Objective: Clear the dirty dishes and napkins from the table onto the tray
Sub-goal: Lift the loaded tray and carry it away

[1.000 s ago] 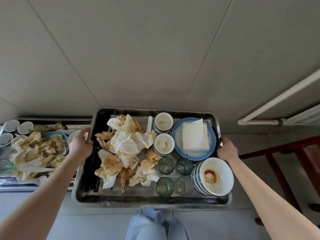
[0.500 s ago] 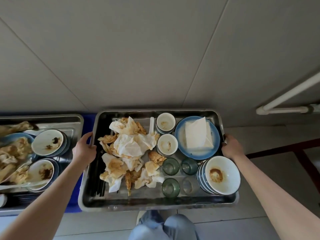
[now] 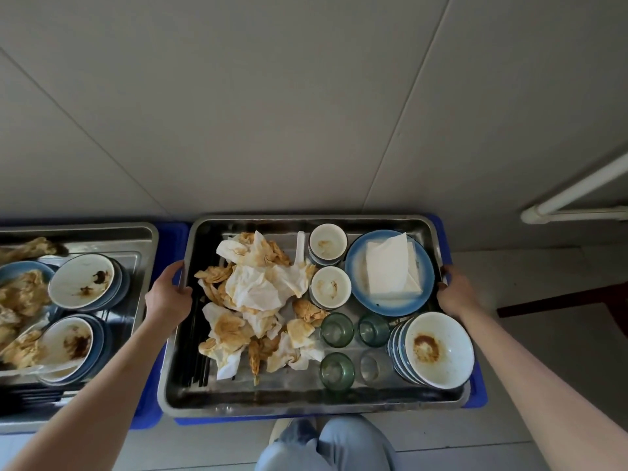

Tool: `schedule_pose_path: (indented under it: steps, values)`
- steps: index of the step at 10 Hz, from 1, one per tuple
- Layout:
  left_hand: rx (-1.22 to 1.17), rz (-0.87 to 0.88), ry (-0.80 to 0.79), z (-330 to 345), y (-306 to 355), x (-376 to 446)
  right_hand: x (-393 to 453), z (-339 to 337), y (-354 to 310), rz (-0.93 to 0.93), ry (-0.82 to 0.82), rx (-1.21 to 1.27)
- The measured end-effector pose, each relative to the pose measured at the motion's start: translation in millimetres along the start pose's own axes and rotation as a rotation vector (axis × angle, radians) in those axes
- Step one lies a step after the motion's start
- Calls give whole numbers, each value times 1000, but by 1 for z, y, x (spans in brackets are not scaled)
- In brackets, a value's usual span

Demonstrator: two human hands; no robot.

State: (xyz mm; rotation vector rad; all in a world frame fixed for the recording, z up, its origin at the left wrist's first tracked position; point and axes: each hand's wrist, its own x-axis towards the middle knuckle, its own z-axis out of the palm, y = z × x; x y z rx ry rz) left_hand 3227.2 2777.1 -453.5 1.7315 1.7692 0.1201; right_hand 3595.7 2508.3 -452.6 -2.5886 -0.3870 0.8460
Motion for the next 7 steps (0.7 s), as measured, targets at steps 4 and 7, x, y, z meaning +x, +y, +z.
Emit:
schedule_pose_path:
  steps: [4,7]
  values:
    - [0,6,7,9,-10,3,8,1,5,3,1,-18]
    - [171,49,-45,-15,14,-9,-7,-19,-22,56,-58,-61]
